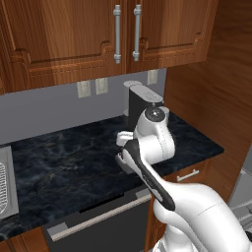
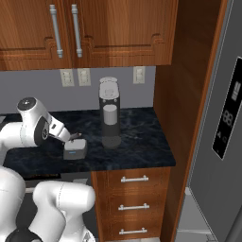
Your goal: Take the fish from the fridge and place it on the digital scale on the counter by the fridge. Wait a few seconds for a reading, then move it to the plate on the dining counter.
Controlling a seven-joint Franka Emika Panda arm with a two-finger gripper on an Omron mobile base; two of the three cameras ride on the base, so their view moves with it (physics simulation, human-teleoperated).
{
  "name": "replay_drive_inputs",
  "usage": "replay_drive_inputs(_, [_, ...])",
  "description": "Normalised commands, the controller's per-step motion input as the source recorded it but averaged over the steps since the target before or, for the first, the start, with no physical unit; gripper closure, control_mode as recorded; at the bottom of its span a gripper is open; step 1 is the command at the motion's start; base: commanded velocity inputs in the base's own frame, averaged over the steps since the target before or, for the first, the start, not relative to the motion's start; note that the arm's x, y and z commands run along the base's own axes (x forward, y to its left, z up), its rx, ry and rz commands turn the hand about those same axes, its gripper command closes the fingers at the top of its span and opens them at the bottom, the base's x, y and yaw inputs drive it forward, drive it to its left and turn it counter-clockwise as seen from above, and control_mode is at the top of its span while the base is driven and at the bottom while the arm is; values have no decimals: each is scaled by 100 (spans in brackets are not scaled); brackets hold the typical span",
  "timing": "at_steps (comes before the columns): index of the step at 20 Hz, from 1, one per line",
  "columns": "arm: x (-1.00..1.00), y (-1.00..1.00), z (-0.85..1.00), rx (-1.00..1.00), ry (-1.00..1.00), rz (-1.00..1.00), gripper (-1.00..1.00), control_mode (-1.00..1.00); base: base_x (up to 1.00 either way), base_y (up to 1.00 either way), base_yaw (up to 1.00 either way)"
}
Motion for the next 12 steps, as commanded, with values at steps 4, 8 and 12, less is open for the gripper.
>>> replay_drive_inputs(4, [16,3,-16,0,0,0,-100,-100,0,0,0])
replay_drive_inputs(8, [17,7,-17,0,0,0,-100,-100,0,0,0])
replay_drive_inputs(12, [19,10,-21,0,0,0,-100,-100,0,0,0])
